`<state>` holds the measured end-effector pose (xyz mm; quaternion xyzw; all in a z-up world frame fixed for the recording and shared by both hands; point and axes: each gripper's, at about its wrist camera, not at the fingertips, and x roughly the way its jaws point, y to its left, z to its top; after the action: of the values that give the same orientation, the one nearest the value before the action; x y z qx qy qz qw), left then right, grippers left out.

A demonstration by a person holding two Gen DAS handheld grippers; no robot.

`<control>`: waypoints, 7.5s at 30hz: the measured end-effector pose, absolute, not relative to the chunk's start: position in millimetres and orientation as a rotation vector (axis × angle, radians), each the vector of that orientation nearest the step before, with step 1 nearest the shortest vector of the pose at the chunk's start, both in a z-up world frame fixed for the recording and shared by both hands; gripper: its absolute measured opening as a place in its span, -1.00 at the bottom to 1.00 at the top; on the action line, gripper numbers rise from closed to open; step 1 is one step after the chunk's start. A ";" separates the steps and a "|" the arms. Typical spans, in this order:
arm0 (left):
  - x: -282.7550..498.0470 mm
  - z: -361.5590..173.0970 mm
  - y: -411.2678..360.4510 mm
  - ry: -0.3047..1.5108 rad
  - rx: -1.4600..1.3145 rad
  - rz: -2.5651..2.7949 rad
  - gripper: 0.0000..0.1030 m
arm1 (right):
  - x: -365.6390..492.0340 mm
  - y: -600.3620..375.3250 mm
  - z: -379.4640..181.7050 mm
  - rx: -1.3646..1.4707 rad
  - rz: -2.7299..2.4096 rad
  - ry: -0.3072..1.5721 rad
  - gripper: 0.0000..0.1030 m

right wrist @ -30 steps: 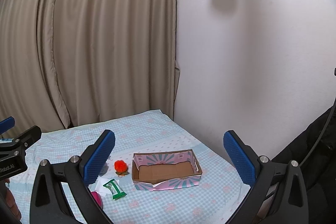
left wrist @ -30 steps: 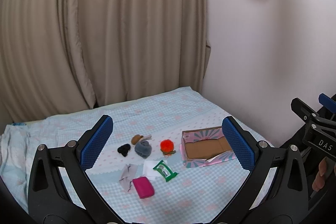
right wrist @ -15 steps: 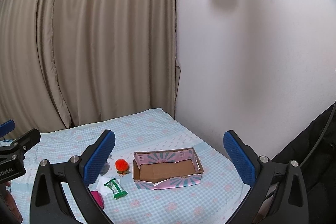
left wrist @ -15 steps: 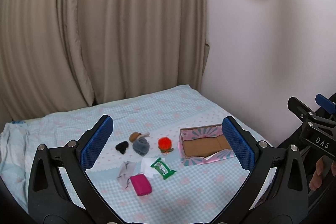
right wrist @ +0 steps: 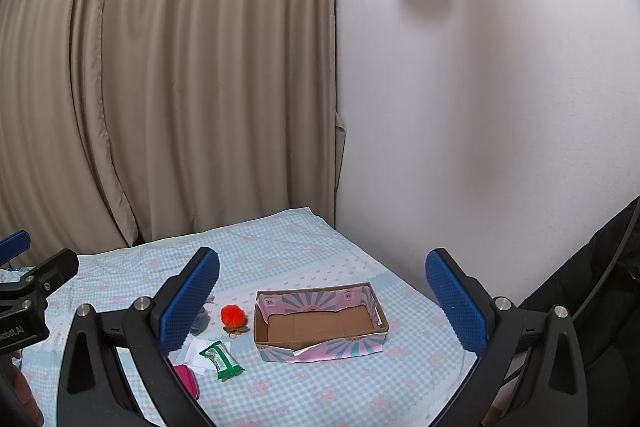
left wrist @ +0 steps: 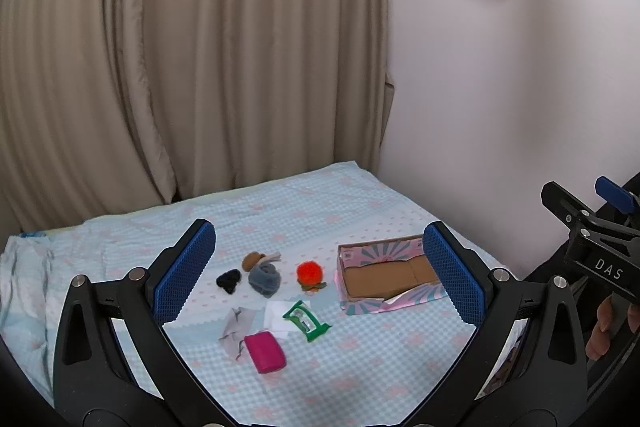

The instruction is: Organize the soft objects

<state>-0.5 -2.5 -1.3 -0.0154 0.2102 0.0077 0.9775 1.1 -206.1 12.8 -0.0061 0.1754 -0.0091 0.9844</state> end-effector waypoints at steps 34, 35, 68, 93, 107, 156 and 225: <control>6.5 -2.0 -0.1 0.441 -0.053 0.012 1.00 | 7.0 -209.7 7.2 -0.017 -0.003 0.366 1.00; 6.4 -2.2 -0.9 0.441 -0.054 0.013 1.00 | 7.1 -209.4 7.2 -0.018 0.000 0.366 1.00; 105.6 -335.9 90.0 0.867 -0.256 0.278 0.87 | 150.3 -80.7 -262.3 -0.198 0.430 0.694 1.00; 171.8 -492.1 100.8 0.970 -0.335 0.571 0.41 | 262.5 -14.6 -448.1 -0.282 0.725 0.865 0.26; 166.6 -481.9 105.7 0.970 -0.414 0.535 0.00 | 267.0 -16.5 -450.6 -0.251 0.759 0.922 -0.32; 296.9 -194.2 -93.9 0.911 -0.254 0.090 -0.12 | 289.0 -275.1 -175.5 0.031 0.338 0.884 -0.33; 341.9 -207.6 -143.4 1.028 -0.188 0.093 0.99 | 332.5 -318.9 -219.5 -0.154 0.560 0.988 0.99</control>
<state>341.9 -143.4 -207.6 -0.0900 0.4906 0.0444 0.8656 332.5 -318.9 -219.5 -0.0729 0.4673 0.2648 0.8404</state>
